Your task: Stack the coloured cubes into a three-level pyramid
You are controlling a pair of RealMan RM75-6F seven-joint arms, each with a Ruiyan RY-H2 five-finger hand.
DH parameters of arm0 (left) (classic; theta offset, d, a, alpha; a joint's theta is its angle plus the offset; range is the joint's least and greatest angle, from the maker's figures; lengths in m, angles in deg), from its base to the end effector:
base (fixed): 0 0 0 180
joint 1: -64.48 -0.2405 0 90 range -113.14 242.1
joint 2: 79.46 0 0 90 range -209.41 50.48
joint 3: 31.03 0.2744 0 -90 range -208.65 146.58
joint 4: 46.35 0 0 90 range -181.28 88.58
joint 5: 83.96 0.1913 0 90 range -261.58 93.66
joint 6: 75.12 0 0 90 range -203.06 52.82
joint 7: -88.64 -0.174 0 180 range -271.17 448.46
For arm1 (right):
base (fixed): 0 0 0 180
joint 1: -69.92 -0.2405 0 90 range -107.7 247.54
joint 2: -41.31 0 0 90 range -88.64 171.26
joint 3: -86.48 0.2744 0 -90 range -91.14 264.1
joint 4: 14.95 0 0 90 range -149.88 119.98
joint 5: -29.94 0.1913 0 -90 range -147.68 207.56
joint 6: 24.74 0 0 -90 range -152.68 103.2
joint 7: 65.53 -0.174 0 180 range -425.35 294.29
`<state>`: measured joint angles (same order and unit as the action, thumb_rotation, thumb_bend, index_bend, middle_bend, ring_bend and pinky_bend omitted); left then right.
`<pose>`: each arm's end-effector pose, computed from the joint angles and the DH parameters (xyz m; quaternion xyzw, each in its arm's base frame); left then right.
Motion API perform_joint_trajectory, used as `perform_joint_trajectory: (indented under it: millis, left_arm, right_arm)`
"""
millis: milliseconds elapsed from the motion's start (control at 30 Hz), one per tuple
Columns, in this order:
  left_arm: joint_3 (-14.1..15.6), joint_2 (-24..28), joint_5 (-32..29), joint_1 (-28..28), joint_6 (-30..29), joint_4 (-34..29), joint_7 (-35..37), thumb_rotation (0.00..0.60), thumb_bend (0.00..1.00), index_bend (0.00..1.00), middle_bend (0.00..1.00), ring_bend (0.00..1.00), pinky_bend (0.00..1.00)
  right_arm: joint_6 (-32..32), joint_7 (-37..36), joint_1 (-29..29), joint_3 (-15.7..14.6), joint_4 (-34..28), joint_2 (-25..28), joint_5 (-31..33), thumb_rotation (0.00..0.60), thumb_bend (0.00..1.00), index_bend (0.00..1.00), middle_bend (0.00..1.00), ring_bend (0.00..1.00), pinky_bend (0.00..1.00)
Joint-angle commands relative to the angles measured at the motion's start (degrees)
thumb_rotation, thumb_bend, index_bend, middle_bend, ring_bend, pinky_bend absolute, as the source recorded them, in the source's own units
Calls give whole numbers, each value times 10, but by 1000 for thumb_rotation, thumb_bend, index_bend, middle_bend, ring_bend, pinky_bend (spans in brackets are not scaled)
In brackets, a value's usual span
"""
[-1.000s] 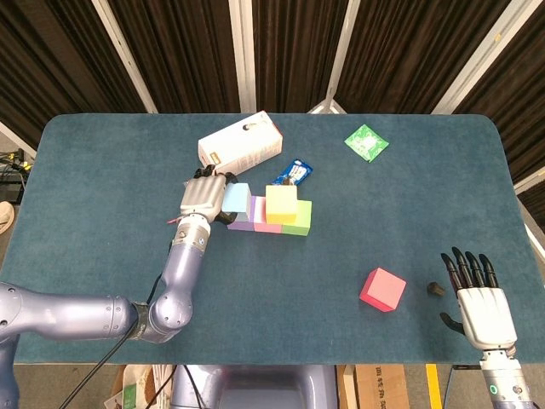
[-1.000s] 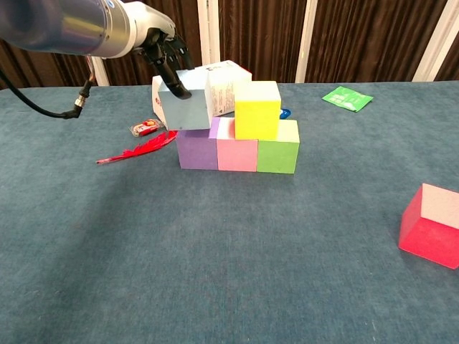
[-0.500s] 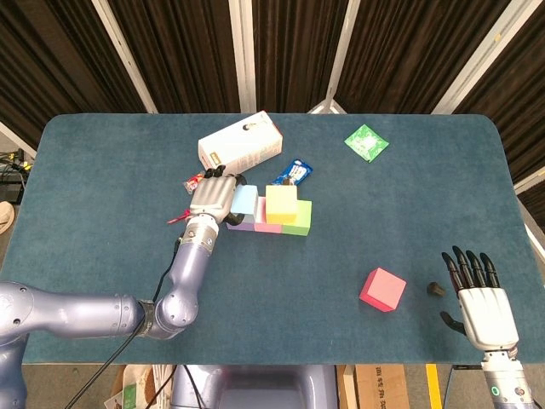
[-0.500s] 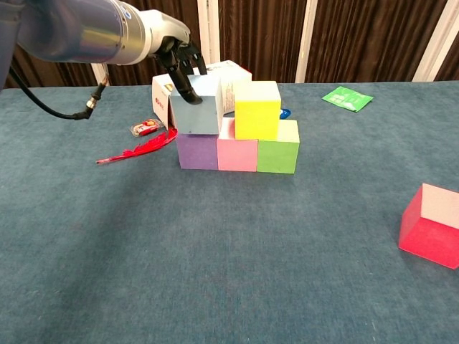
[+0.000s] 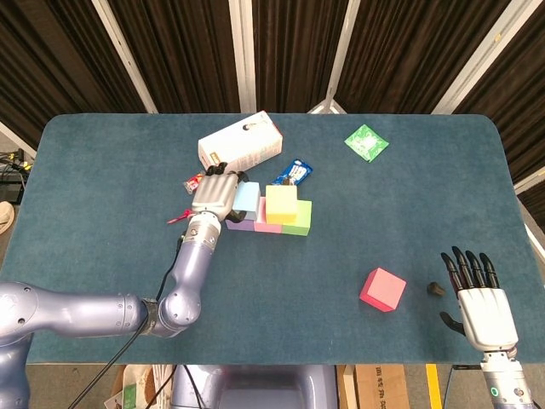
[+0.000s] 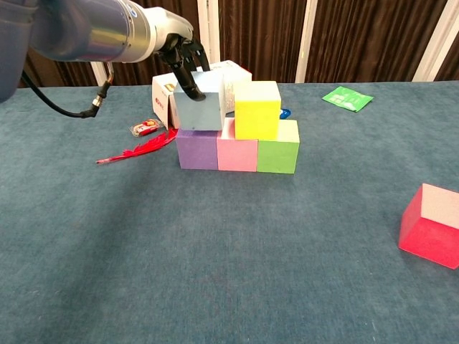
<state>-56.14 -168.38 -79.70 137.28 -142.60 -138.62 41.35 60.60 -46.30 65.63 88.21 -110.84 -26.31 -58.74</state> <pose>-0.0094 0.4458 0.0145 -0.6609 -0.4794 -0.3187 0.4814 -0.2995 -0.2025 0.1541 0.6494 -0.3163 0.3282 0.6087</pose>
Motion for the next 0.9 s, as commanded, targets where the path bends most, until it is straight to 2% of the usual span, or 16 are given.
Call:
perform_joint_trajectory:
  millis: [33, 433, 900]
  left_arm:
    - [-1, -2, -1, 1, 2, 2, -1, 600, 413, 269, 237, 0, 0]
    - [-7, -14, -16, 10, 13, 14, -8, 600, 405, 262, 228, 0, 0]
    - [-14, -25, -13, 16, 0, 22, -12, 600, 403, 263, 222, 0, 0]
  right_arm:
    - [0, 0, 0, 0, 0, 0, 1, 600, 89, 0, 0, 0, 0]
    - [0, 5, 1, 5, -1, -1, 11, 600, 89, 0, 0, 0, 0]
    - [-1, 5, 2, 6, -1, 0, 14, 600, 89, 0, 0, 0, 0]
